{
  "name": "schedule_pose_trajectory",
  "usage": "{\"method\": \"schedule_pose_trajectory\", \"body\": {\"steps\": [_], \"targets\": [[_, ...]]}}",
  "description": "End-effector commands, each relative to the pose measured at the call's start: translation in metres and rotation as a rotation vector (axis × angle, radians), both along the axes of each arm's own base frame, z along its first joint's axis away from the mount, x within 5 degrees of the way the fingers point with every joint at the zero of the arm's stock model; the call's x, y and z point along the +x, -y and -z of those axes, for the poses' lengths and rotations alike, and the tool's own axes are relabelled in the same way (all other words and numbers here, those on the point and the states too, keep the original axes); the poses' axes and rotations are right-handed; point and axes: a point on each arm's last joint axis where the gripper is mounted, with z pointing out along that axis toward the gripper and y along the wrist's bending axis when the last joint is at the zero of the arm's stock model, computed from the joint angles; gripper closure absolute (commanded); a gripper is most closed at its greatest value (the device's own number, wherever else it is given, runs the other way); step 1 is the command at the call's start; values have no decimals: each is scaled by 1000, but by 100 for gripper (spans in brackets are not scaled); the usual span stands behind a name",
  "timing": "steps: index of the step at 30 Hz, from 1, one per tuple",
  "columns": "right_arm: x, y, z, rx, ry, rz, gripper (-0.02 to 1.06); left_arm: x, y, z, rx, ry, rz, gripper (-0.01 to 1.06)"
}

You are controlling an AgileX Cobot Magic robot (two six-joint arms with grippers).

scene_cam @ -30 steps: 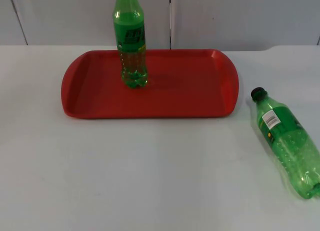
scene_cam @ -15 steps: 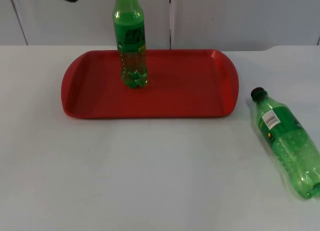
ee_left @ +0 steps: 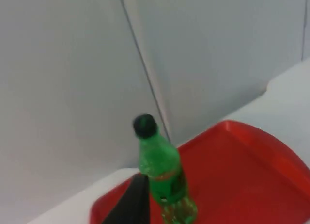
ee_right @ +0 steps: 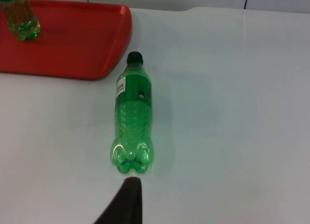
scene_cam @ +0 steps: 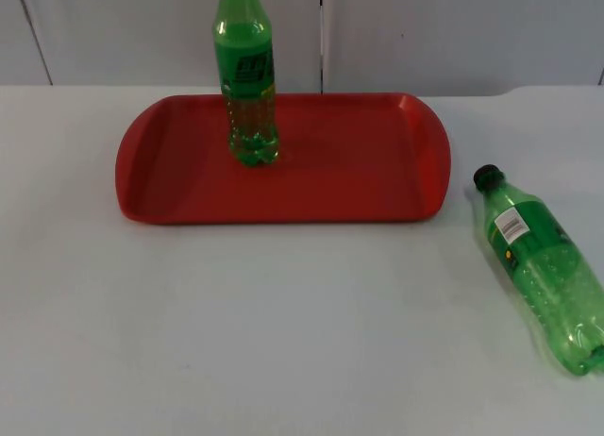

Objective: Place the bottle upright on the tray.

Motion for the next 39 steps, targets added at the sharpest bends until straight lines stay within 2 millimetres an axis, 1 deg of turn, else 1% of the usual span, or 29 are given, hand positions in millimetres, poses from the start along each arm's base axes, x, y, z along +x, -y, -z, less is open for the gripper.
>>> {"method": "schedule_pose_trajectory", "body": {"steps": [1,2,5,6,11,12,13,16,17,22,23,27,28,31,32,33,36,37,39], "targets": [[-1,0,0,-1,2,2,-1,-9,-6,-5,9,12,-9,0],[-1,0,0,-1,2,2,-1,-15,-11,-8,6,18,-16,0],[-1,0,0,-1,2,2,-1,-33,-22,-6,-24,-24,-47,0],[-1,0,0,-1,2,2,-1,-33,-22,-6,-24,-24,-47,0],[-1,0,0,-1,2,2,-1,-60,-38,12,-37,-90,-68,0],[-1,0,0,-1,2,2,-1,-60,-38,12,-37,-90,-68,0],[-1,0,0,-1,2,2,-1,-69,-42,15,-66,-109,-66,0],[-1,0,0,-1,2,2,-1,-85,-47,20,-96,-135,-44,0],[-1,0,0,-1,2,2,-1,-85,-47,20,-96,-135,-44,0],[-1,0,0,-1,2,2,-1,-110,-55,28,-101,-175,6,0],[-1,0,0,-1,2,2,-1,-110,-55,28,-101,-175,6,0],[-1,0,0,-1,2,2,-1,-127,-62,35,-167,-184,20,0],[-1,0,0,-1,2,2,-1,-127,-62,35,-167,-184,20,0],[-1,0,0,-1,2,2,-1,-139,-68,40,-169,-197,21,0],[-1,0,0,-1,2,2,-1,-145,-71,43,-171,-193,22,0],[-1,0,0,-1,2,2,-1,-145,-71,43,-171,-193,22,0],[-1,0,0,-1,2,2,-1,-158,-79,48,-191,-157,27,0],[-1,0,0,-1,2,2,-1,-158,-79,48,-191,-157,27,0],[-1,0,0,-1,2,2,-1,-169,-85,51,-206,-130,31,0]]}}
